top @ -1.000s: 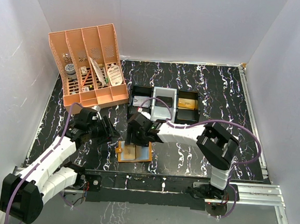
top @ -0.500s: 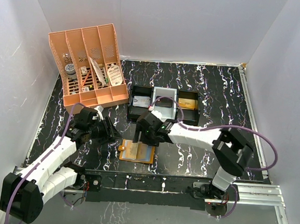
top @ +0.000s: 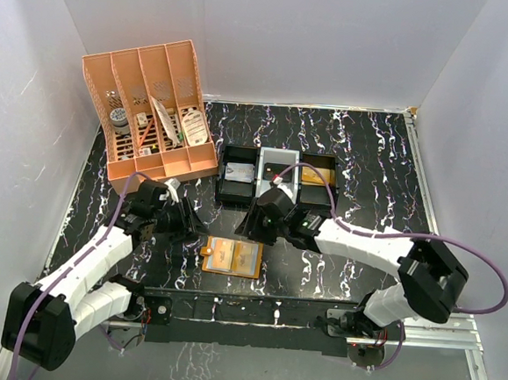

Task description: Take the credit cards out of the card holder

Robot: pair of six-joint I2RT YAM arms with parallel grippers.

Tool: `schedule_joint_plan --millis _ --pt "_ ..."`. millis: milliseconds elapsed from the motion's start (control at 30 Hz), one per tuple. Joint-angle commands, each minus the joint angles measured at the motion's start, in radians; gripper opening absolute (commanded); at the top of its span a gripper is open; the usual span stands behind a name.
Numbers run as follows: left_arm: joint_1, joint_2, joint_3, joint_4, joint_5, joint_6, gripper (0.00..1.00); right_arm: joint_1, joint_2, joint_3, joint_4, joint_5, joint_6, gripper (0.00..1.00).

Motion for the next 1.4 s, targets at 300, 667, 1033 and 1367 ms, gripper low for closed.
schedule_joint_plan --millis 300,667,1033,1367 --pt "0.003 0.163 0.068 0.096 0.21 0.093 0.46 0.0 0.137 -0.117 0.433 -0.246 0.139 0.33" --pt "-0.009 0.301 0.103 0.115 0.227 0.07 0.47 -0.009 0.192 -0.168 0.425 -0.246 0.172 0.31" --pt "-0.062 0.411 0.153 0.079 0.212 0.136 0.38 -0.023 0.241 -0.235 0.557 -0.31 0.216 0.24" --pt "-0.131 0.536 0.205 0.01 0.089 0.195 0.29 -0.041 0.25 -0.256 0.607 -0.336 0.228 0.17"
